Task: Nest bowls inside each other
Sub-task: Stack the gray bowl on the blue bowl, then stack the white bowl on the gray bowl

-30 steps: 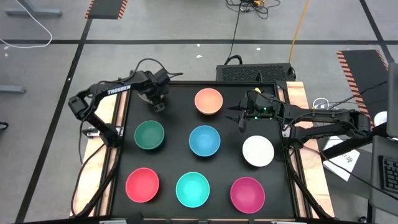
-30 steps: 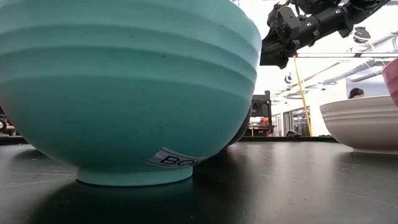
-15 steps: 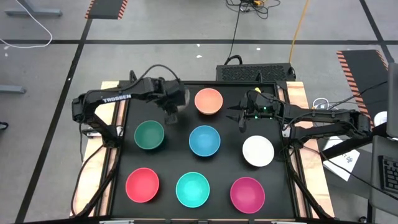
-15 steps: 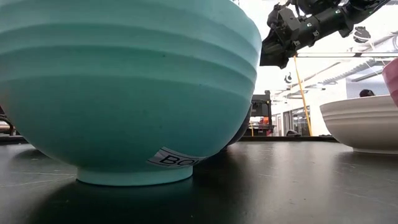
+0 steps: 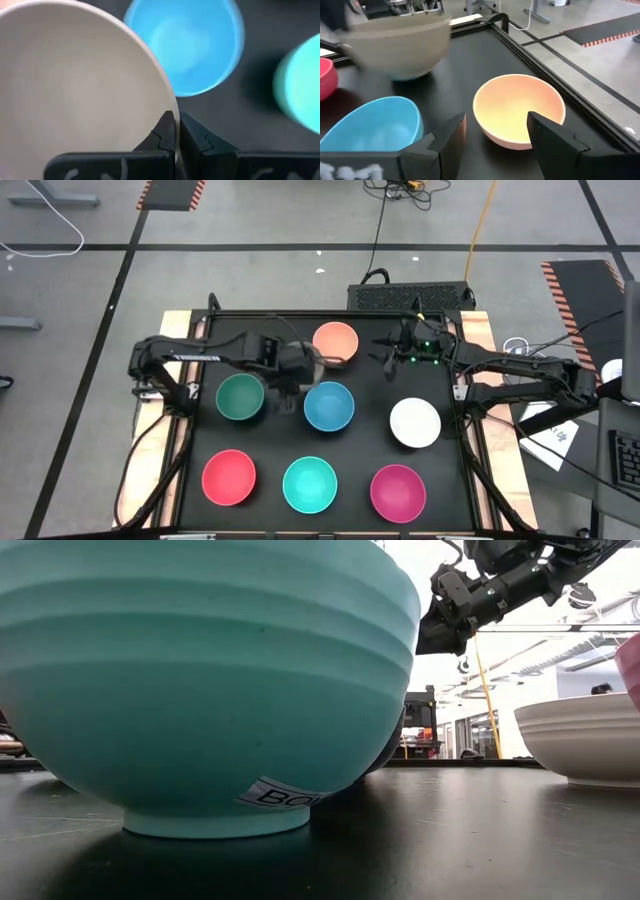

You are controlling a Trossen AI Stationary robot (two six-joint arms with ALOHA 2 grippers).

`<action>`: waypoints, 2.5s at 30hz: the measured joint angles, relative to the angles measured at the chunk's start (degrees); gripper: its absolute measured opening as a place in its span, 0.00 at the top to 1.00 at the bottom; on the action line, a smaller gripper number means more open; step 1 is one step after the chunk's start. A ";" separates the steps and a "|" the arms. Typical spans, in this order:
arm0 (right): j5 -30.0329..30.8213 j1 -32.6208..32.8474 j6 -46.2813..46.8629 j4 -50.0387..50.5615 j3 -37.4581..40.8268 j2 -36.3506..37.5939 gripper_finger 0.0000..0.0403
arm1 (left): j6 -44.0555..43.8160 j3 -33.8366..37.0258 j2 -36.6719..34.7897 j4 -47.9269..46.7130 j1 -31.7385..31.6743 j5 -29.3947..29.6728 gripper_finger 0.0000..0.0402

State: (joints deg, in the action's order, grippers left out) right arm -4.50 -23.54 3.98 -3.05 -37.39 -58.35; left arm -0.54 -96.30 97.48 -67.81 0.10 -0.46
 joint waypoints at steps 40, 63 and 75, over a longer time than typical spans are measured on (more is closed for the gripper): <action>-9.24 3.07 1.19 11.72 10.08 34.95 0.49 | -0.47 -13.71 18.83 4.76 11.10 -2.33 0.99; -8.98 3.42 4.36 15.34 10.08 34.18 0.49 | 0.86 -13.80 24.65 3.88 12.02 4.04 0.98; -9.02 3.42 4.36 15.39 10.08 34.16 0.49 | 2.69 -13.71 20.02 7.89 12.02 4.37 0.51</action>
State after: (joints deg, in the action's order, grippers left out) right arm -13.52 -20.12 8.34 12.34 -27.31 -24.18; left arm 2.15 -110.02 117.49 -59.91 12.12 3.91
